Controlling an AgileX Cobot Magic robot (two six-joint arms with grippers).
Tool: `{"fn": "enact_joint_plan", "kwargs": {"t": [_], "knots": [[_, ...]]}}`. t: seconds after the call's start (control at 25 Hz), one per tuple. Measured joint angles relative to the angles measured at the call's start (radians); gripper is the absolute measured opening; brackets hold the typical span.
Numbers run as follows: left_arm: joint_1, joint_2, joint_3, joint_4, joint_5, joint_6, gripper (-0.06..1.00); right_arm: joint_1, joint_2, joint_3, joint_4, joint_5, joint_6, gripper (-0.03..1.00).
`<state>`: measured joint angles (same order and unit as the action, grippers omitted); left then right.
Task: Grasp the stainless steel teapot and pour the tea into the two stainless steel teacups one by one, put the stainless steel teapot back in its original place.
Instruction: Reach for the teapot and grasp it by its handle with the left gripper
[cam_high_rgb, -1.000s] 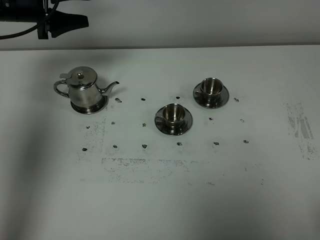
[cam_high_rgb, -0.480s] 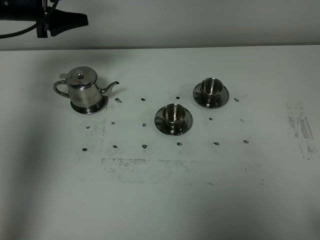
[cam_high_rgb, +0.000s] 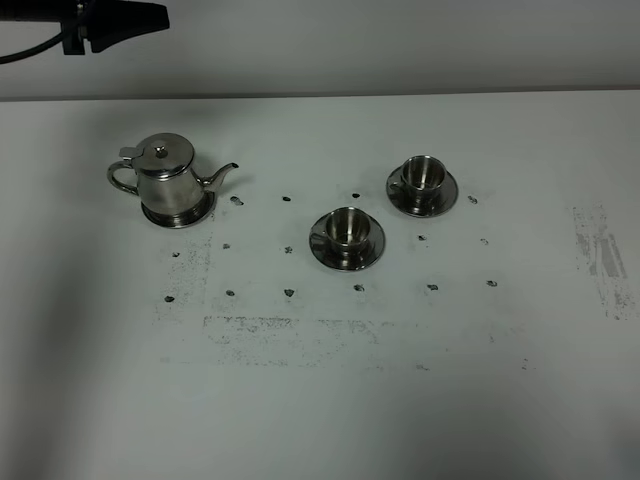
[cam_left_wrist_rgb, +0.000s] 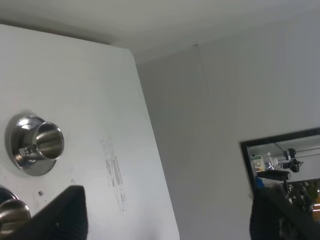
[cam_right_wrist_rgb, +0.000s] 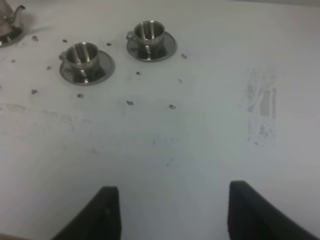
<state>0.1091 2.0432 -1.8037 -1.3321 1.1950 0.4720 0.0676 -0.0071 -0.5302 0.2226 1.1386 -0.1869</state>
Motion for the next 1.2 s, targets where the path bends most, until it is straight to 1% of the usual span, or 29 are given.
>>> {"fn": "enact_joint_plan", "kwargs": {"t": [0.24,0.4,1.2], "knots": [[0.000,0.000,0.000,0.001,0.000,0.001,0.66,0.039,0.000,0.000,0.016,-0.001,0.000,0.46],[0.000,0.000,0.000,0.001,0.000,0.006,0.66,0.039,0.000,0.001,0.029,-0.004,0.000,0.46],[0.000,0.000,0.000,0.001,0.000,0.013,0.66,0.039,0.000,0.001,0.030,-0.005,0.000,0.46]]}}
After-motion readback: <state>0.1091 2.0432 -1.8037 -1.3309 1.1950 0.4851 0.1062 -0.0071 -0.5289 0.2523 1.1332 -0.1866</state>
